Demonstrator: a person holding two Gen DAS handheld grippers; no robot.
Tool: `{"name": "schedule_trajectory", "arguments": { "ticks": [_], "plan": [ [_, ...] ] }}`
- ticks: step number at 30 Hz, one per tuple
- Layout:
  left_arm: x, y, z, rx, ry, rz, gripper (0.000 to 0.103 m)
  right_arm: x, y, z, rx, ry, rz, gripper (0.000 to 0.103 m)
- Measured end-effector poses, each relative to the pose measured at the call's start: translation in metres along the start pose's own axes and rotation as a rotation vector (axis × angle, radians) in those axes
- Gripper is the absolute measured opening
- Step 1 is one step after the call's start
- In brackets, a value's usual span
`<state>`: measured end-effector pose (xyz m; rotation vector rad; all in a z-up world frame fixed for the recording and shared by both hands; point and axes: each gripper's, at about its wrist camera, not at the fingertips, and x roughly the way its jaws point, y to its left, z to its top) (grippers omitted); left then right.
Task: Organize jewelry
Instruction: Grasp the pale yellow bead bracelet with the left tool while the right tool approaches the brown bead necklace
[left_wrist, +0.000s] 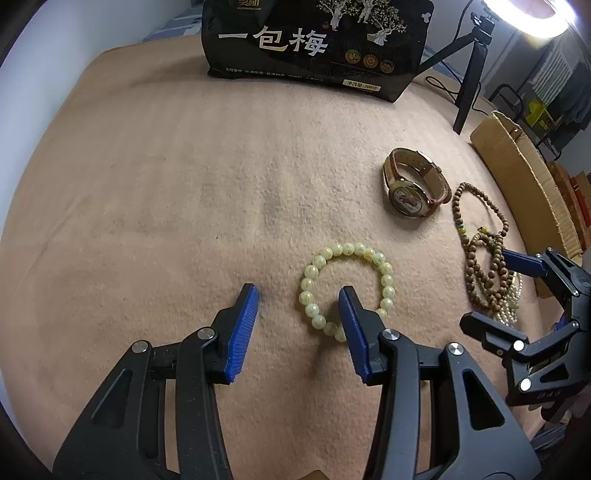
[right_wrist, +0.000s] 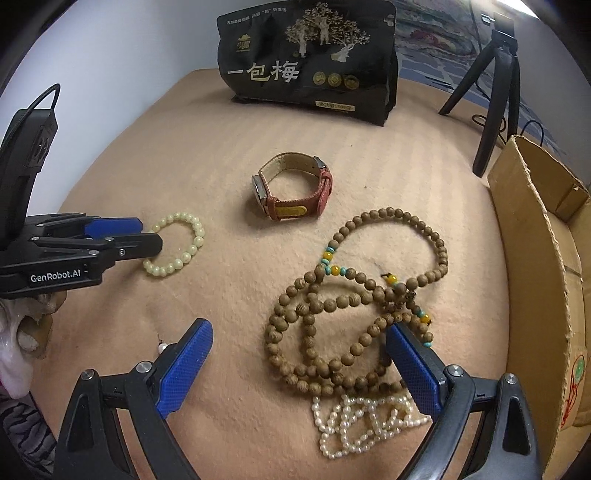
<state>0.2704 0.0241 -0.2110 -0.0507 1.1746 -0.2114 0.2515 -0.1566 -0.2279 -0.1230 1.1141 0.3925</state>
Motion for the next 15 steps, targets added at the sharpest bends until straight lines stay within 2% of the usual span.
{"name": "schedule_trajectory", "arguments": {
  "ticks": [2,5,9,12,15],
  "plan": [
    [0.004,-0.003,0.001,0.010,-0.002,0.020,0.045,0.005,0.002,0.001,-0.007,0.014,-0.005,0.091],
    [0.007,-0.008,0.001,0.033,-0.014,0.051,0.042,0.011,0.005,0.001,-0.030,0.016,-0.029,0.091],
    [0.008,-0.008,0.003,0.034,-0.028,0.072,0.029,0.014,0.010,-0.001,-0.069,0.006,-0.057,0.084],
    [0.008,-0.005,0.005,0.023,-0.032,0.077,0.014,0.012,0.009,-0.002,-0.080,-0.006,-0.067,0.071],
    [0.007,0.002,0.005,0.000,-0.035,0.073,0.007,0.008,0.005,-0.003,-0.073,-0.016,-0.068,0.047]
  ]
}}
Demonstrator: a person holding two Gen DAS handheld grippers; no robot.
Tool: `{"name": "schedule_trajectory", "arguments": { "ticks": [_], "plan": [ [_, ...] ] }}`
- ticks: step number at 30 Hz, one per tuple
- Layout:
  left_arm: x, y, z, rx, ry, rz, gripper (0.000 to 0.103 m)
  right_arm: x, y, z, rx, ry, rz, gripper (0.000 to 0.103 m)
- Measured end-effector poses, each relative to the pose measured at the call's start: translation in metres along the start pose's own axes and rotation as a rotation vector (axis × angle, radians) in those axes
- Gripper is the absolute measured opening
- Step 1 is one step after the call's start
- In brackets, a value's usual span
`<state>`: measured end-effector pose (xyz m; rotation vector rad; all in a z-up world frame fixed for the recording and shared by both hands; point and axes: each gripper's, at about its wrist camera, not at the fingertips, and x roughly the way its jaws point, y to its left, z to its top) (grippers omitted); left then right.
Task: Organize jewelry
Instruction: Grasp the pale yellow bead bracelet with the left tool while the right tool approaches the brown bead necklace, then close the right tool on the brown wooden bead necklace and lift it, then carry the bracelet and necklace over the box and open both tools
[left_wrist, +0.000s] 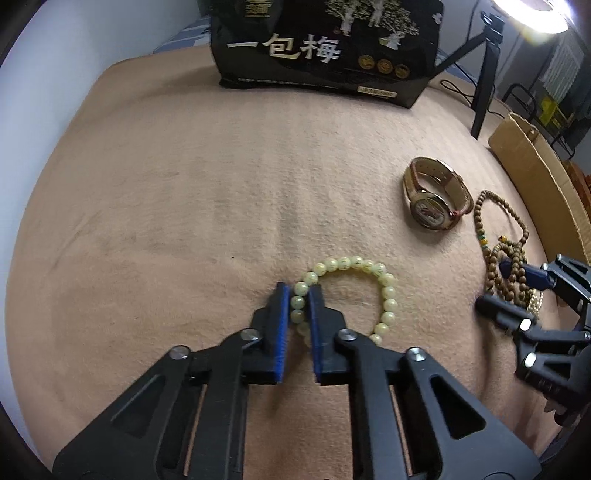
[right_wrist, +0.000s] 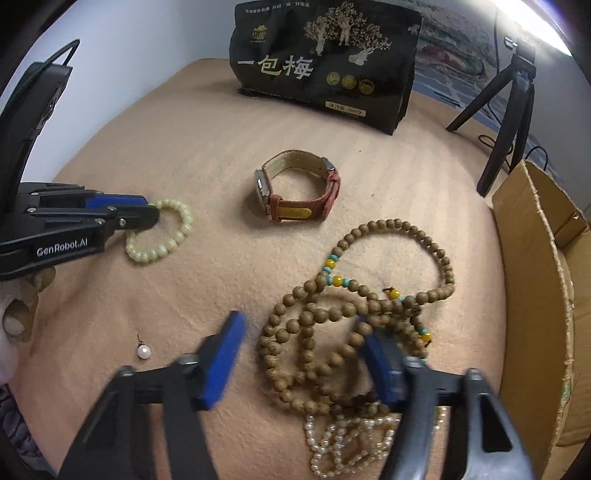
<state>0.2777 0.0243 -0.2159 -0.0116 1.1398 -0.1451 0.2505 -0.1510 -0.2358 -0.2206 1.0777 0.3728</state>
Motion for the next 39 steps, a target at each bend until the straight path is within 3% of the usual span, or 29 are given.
{"name": "schedule_trajectory", "arguments": {
  "ticks": [1,4,7,13,22,39],
  "plan": [
    [0.000,0.001,0.000,-0.006,0.000,-0.005,0.007,-0.001,-0.002,0.000,0.006,-0.003,0.004,0.037],
    [-0.002,0.002,-0.001,-0.007,-0.004,-0.005,0.006,-0.002,-0.006,0.000,0.012,-0.010,0.003,0.021],
    [-0.005,0.004,-0.002,-0.015,-0.007,-0.008,0.006,-0.006,-0.007,0.001,0.010,-0.014,0.004,0.011],
    [-0.017,0.012,-0.002,-0.044,-0.030,-0.012,0.005,-0.017,-0.018,0.005,0.060,-0.036,0.055,0.010],
    [-0.040,0.019,0.002,-0.074,-0.077,-0.019,0.005,-0.057,-0.029,0.017,0.113,-0.137,0.077,0.010],
    [-0.086,-0.006,0.005,-0.066,-0.173,-0.054,0.005,-0.124,-0.043,0.018,0.151,-0.290,0.075,0.010]
  ]
}}
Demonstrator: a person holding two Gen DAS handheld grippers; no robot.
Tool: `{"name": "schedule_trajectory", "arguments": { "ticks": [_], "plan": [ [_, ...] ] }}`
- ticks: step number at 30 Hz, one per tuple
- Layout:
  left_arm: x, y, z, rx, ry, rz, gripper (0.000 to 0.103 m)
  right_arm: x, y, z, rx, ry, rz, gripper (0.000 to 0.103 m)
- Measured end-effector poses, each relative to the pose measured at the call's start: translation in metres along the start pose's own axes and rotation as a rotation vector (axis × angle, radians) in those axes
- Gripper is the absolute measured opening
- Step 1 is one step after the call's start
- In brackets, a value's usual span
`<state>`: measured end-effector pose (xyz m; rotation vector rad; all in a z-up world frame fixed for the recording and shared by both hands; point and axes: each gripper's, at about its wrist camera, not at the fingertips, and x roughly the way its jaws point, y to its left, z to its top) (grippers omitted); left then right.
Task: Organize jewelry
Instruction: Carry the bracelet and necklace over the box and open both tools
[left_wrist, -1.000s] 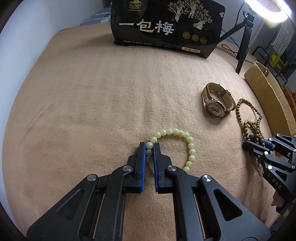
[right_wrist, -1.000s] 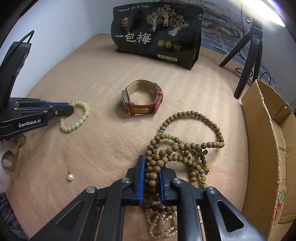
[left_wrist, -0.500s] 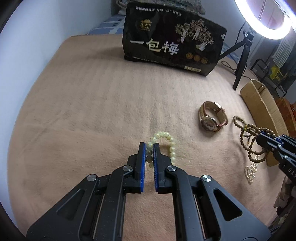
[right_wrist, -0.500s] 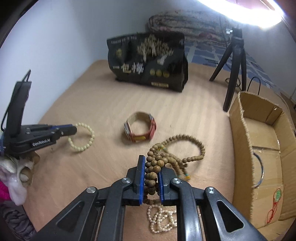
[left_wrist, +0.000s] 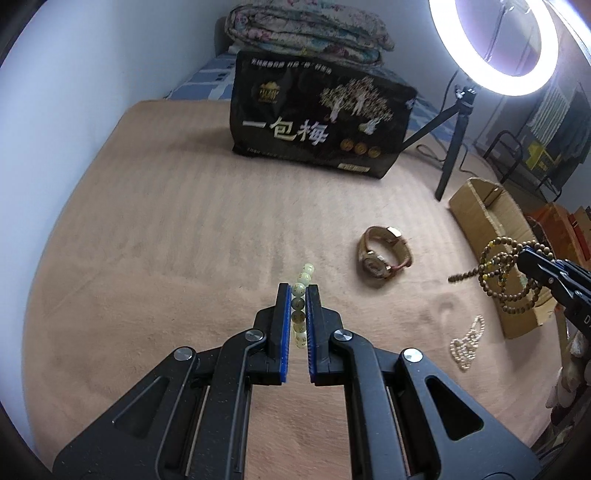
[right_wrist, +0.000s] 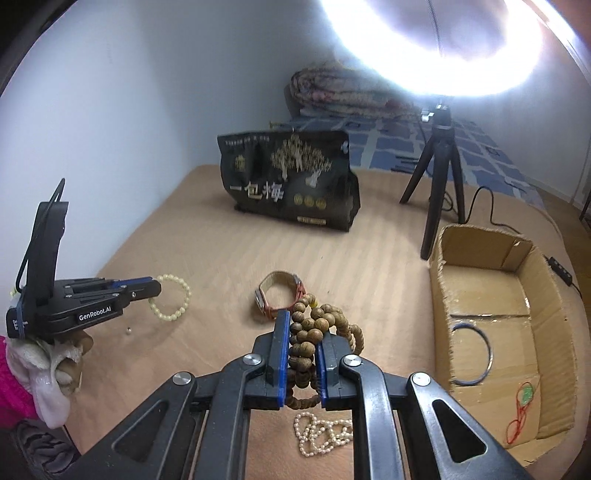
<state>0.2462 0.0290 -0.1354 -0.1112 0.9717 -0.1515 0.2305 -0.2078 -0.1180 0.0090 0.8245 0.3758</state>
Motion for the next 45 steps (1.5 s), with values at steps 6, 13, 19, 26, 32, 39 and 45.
{"name": "schedule_trajectory", "arguments": {
  "ticks": [6,13,19,26,32,39,45],
  "plan": [
    [-0.021,-0.016,0.007,-0.002,-0.048,-0.048,0.005,-0.025,-0.010,0.004,0.010,-0.046,-0.007,0.010],
    [-0.044,-0.043,0.016,0.010,-0.108,-0.115,0.005,-0.054,-0.027,0.005,0.041,-0.096,-0.025,0.010],
    [-0.054,-0.070,0.021,0.028,-0.133,-0.165,0.005,-0.075,-0.048,0.005,0.074,-0.132,-0.052,0.010],
    [-0.053,-0.104,0.025,0.059,-0.143,-0.211,0.005,-0.095,-0.080,0.004,0.122,-0.162,-0.093,0.010],
    [-0.043,-0.135,0.034,0.079,-0.143,-0.248,0.005,-0.108,-0.105,-0.001,0.161,-0.167,-0.124,0.010],
    [-0.032,-0.178,0.049,0.126,-0.149,-0.285,0.005,-0.112,-0.129,-0.007,0.206,-0.161,-0.149,0.010],
    [-0.020,-0.215,0.061,0.165,-0.151,-0.307,0.005,-0.110,-0.141,-0.011,0.226,-0.150,-0.161,0.010]
  ]
}}
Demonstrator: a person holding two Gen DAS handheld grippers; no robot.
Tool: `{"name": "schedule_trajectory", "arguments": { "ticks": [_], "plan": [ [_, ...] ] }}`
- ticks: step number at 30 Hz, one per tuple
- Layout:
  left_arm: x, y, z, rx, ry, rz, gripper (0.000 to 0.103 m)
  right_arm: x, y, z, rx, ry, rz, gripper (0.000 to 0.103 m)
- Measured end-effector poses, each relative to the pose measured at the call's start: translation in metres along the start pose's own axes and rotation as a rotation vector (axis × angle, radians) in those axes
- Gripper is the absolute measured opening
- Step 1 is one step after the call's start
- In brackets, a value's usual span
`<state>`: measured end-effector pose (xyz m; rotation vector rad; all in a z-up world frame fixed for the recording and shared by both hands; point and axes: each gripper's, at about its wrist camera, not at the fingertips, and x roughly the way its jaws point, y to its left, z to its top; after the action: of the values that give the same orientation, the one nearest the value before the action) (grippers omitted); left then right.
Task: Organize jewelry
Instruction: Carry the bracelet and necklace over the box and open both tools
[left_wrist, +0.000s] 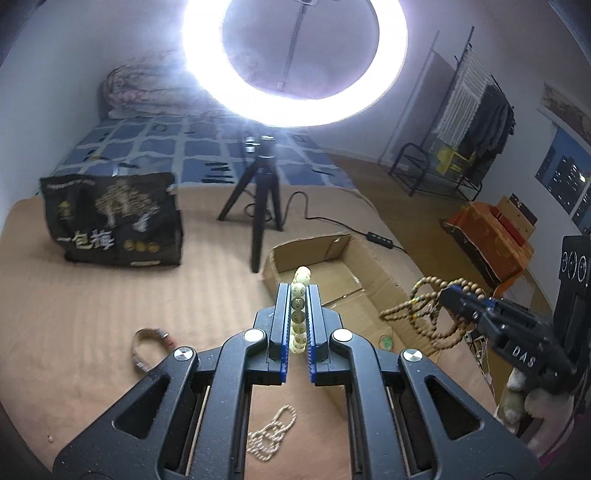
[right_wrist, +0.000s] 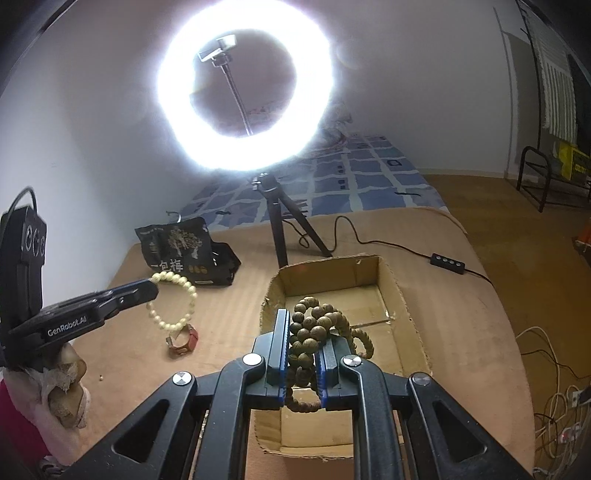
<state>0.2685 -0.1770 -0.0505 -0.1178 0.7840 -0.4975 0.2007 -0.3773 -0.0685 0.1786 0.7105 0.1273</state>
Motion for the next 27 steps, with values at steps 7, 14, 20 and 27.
{"name": "schedule_trajectory", "arguments": {
  "ticks": [7,14,20,27],
  "plan": [
    [0.030,-0.019,0.007,0.001,0.018,-0.014,0.005,0.008,-0.017,-0.002,0.040,0.018,-0.005,0.010],
    [0.061,-0.027,0.010,-0.012,0.052,-0.013,0.005,0.018,-0.030,-0.006,0.066,0.043,-0.014,0.010],
    [0.081,-0.030,0.011,-0.020,0.082,-0.009,0.005,0.026,-0.034,-0.009,0.063,0.069,-0.009,0.010],
    [0.092,-0.036,0.011,-0.012,0.102,0.015,0.005,0.033,-0.044,-0.010,0.084,0.088,-0.012,0.010]
  ]
}}
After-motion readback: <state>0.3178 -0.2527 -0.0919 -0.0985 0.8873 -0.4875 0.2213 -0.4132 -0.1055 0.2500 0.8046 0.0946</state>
